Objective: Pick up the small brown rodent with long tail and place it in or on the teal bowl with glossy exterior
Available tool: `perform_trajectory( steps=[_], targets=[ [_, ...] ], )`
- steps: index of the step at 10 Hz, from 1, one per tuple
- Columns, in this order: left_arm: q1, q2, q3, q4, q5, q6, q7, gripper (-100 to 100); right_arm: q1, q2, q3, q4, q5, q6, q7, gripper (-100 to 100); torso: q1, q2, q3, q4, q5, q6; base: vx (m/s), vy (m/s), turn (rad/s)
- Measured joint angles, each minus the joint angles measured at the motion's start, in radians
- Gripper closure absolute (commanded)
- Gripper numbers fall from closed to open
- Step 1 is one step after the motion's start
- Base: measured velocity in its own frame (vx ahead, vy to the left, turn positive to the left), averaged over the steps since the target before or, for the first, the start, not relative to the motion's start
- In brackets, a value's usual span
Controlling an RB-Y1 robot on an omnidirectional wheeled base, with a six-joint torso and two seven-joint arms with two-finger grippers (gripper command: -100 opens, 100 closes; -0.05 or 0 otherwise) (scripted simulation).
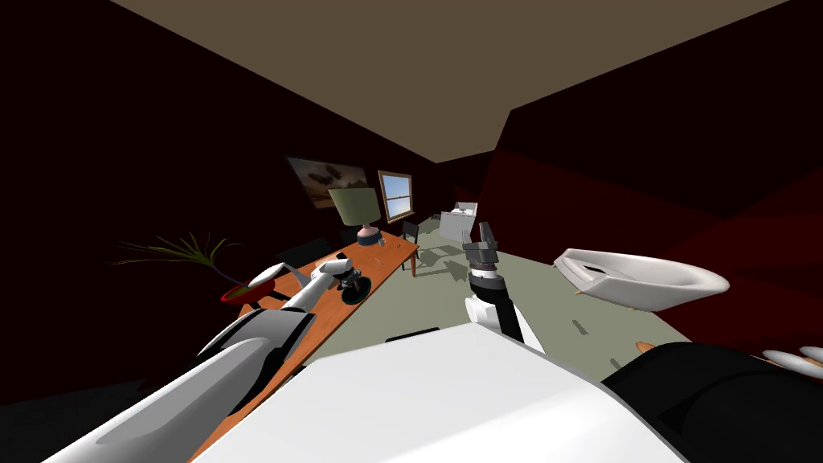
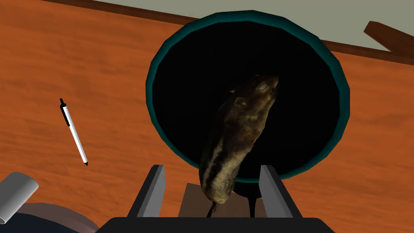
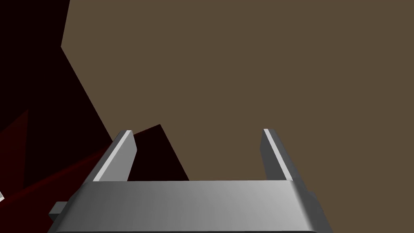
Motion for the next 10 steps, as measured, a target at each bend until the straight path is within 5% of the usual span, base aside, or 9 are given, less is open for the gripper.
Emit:
perform_trajectory(
  steps=[3, 4, 5, 10],
  targets=[
    [0.000, 0.000, 0.000, 0.000, 0.000, 0.000, 0.000, -100, 0.000, 0.000, 0.000, 0.000, 0.000, 0.000, 0.000, 0, -0.002, -0.002, -0.001, -0.001, -0.001, 0.000, 0.000, 0.000, 0.000],
    [0.001, 0.001, 0.000, 0.000, 0.000, 0.000, 0.000, 0, 0.000, 0.000, 0.000, 0.000, 0.000, 0.000, 0.000, 0, -0.003, -0.002, -0.001, 0.000, -0.001, 0.001, 0.000, 0.000, 0.000],
    [0.001, 0.001, 0.000, 0.001, 0.000, 0.000, 0.000, -100, 0.000, 0.000, 0.000, 0.000, 0.000, 0.000, 0.000, 0, -0.003, -0.002, -0.001, 0.000, -0.001, 0.001, -0.009, -0.020, 0.050],
    [-0.048, 0.051, 0.001, -0.036, 0.041, 0.085, -0.021, -100, 0.000, 0.000, 0.000, 0.000, 0.000, 0.000, 0.000, 0, -0.005, -0.002, -0.001, 0.000, -0.001, 0.001, -0.004, -0.031, 0.035]
  ],
)
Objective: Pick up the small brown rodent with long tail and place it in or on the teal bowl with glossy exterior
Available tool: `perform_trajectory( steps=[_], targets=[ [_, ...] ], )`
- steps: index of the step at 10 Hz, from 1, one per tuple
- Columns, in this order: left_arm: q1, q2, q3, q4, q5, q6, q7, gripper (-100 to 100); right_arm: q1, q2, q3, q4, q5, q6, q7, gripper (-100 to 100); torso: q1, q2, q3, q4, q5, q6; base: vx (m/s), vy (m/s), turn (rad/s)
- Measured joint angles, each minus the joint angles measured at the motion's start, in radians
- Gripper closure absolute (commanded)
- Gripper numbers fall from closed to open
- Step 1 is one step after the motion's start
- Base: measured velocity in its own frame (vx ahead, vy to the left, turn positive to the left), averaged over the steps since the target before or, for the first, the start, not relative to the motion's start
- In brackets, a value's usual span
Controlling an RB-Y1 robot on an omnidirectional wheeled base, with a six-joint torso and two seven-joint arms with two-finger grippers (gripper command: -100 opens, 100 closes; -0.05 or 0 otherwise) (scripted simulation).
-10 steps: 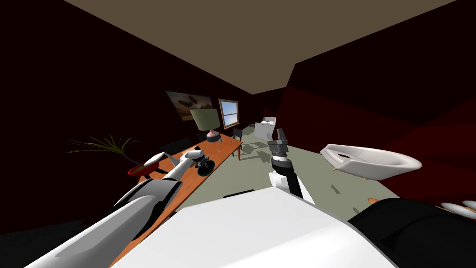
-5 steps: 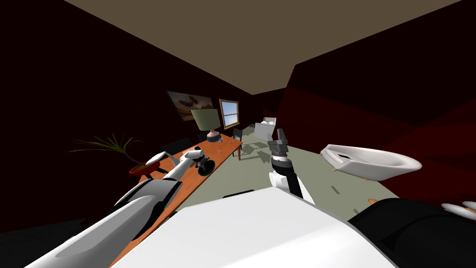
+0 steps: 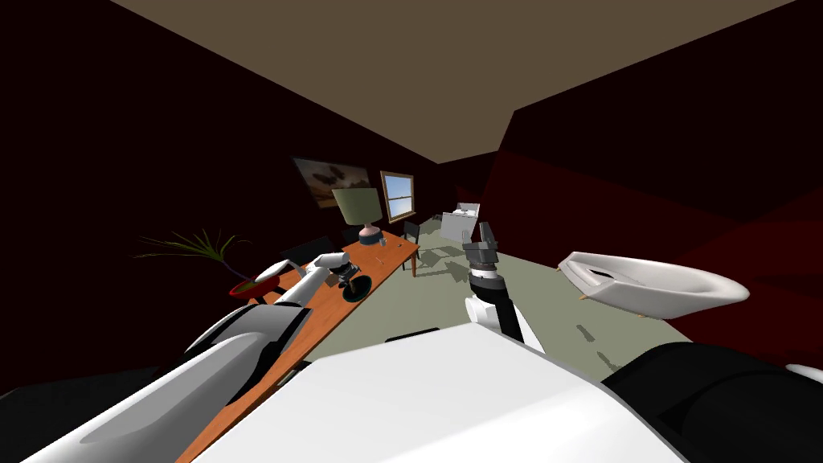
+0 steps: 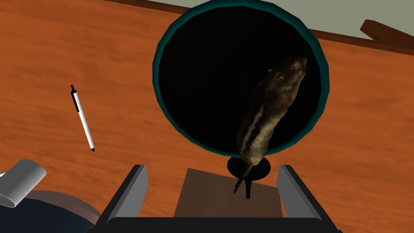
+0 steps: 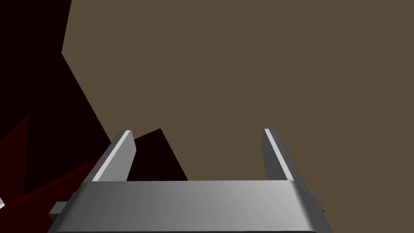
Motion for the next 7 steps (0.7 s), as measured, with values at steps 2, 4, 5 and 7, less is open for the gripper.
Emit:
perform_trajectory(
  steps=[2, 4, 5, 7],
  targets=[
    [-0.007, 0.016, 0.002, -0.021, 0.011, 0.029, -0.002, 0, 0.000, 0.000, 0.000, 0.000, 0.000, 0.000, 0.000, 0, 0.001, 0.000, 0.000, 0.000, 0.000, 0.000, -0.001, -0.007, 0.005],
    [-0.007, 0.015, 0.001, -0.021, 0.011, 0.029, -0.002, 0, 0.000, 0.000, 0.000, 0.000, 0.000, 0.000, 0.000, 0, 0.002, 0.000, 0.000, 0.000, 0.000, 0.000, 0.000, 0.000, 0.000],
    [-0.007, 0.015, 0.001, -0.021, 0.011, 0.029, -0.002, 0, 0.000, 0.000, 0.000, 0.000, 0.000, 0.000, 0.000, 0, 0.002, 0.000, 0.000, 0.000, 0.001, 0.000, 0.000, 0.000, 0.000],
    [-0.007, 0.015, 0.001, -0.021, 0.011, 0.029, -0.002, 0, 0.000, 0.000, 0.000, 0.000, 0.000, 0.000, 0.000, 0, 0.002, 0.000, 0.000, 0.000, 0.001, 0.000, 0.000, 0.000, 0.000]
  ],
)
